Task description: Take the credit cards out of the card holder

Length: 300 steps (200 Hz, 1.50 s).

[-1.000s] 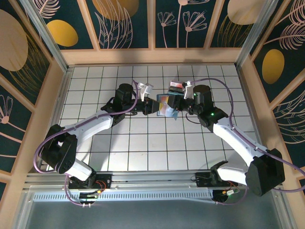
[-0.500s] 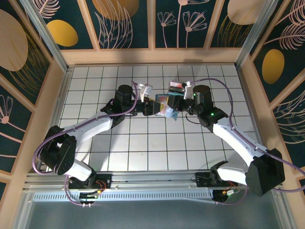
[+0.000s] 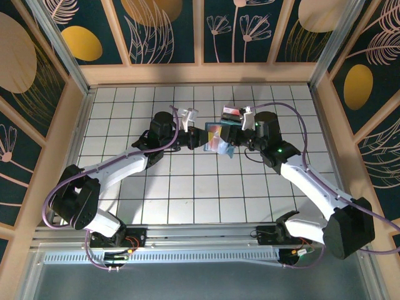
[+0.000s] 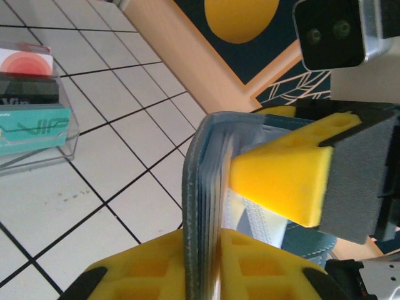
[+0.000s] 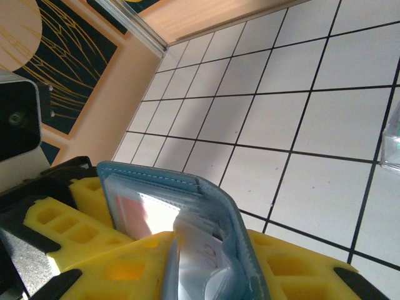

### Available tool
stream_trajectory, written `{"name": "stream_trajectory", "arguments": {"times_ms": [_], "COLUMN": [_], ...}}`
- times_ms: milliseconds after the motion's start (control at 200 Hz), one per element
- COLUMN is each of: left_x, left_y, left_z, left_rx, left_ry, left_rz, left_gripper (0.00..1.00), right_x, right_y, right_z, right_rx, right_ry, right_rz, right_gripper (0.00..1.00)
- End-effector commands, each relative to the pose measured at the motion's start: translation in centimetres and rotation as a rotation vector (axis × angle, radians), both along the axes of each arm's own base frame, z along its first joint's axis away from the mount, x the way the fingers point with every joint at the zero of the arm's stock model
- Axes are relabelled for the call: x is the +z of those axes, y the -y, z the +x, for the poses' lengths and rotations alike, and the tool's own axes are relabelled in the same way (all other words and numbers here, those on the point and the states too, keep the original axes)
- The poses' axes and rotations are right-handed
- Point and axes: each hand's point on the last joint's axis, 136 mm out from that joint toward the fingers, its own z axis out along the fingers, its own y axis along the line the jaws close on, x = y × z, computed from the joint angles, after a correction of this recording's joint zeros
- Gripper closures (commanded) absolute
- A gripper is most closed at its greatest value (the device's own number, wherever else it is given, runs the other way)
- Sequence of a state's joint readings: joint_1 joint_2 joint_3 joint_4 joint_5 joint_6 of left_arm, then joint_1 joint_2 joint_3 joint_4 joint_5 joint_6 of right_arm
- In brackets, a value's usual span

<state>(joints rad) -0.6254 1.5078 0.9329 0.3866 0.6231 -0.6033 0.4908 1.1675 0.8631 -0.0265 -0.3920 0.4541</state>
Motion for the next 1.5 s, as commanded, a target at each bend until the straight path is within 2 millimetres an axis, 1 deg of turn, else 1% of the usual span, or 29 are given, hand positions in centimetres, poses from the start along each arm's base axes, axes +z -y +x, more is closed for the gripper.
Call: {"name": "stream_trajectory", "arguments": {"times_ms": [0,135,160,295,370,425,485,530,631,756,846,886,931,1086,1151,1256,1386,1496], "left_x": [1.9,1.9,1.9,1.8,1.9,2.0,2.1,2.1,2.1,2.1,2.0,1.9,1.9,2.3,1.9,1.4,1.6,1.9], "left_y": [0.1,-0.1,-0.1,-0.2,-0.2,-0.1,0.0,0.0,-0.1,0.0,0.1,0.2,0.3,0.4,0.4,0.2,0.1,0.3], "left_z": [-0.2,-0.4,-0.4,-0.5,-0.6,-0.8,-0.9,-0.9,-0.6,-0.5,-0.3,-0.2,-0.2,-0.9,-1.2,-1.5,-1.7,-1.6], "left_rx": [0.003,0.004,0.006,0.008,-0.001,-0.012,-0.018,-0.017,-0.006,-0.005,-0.003,-0.003,-0.009,-0.044,-0.059,-0.068,-0.071,-0.077], "left_ry": [0.049,0.052,0.054,0.054,0.056,0.058,0.06,0.06,0.063,0.067,0.062,0.061,0.058,0.064,0.062,0.06,0.064,0.068], "left_rz": [-0.05,-0.047,-0.047,-0.043,-0.046,-0.053,-0.057,-0.056,-0.05,-0.045,-0.041,-0.039,-0.041,-0.054,-0.038,-0.014,-0.024,-0.037], "left_gripper": [0.89,0.99,1.0,1.0,0.95,0.94,0.94,0.94,0.97,0.99,1.0,1.0,1.0,1.0,1.0,1.0,1.0,1.0], "right_x": [1.1,1.0,1.1,0.7,0.3,0.0,-0.1,0.0,0.8,1.4,1.9,2.1,2.1,0.1,0.0,0.5,-0.1,-0.8], "right_y": [0.1,0.7,0.8,1.7,2.4,2.7,2.6,2.3,1.6,1.6,1.3,1.1,1.1,1.7,1.4,0.7,0.0,-0.1], "right_z": [-0.8,-0.6,-0.6,-0.4,-0.1,0.1,0.2,0.0,-0.3,-0.3,-0.3,-0.3,-0.2,0.6,0.8,1.0,1.1,1.3], "right_rx": [0.023,-0.008,-0.012,-0.061,-0.096,-0.114,-0.111,-0.094,-0.055,-0.056,-0.051,-0.048,-0.06,-0.126,-0.121,-0.104,-0.084,-0.085], "right_ry": [0.034,0.039,0.041,0.036,0.026,0.017,0.012,0.013,0.028,0.042,0.051,0.055,0.057,0.005,0.003,0.011,0.003,-0.012], "right_rz": [0.005,-0.013,-0.017,-0.056,-0.08,-0.095,-0.095,-0.086,-0.059,-0.053,-0.038,-0.035,-0.043,-0.094,-0.083,-0.065,-0.085,-0.098], "right_gripper": [0.67,0.54,0.54,0.53,0.54,0.54,0.54,0.52,0.42,0.28,0.2,0.19,0.17,0.17,0.16,0.12,0.12,0.12]}}
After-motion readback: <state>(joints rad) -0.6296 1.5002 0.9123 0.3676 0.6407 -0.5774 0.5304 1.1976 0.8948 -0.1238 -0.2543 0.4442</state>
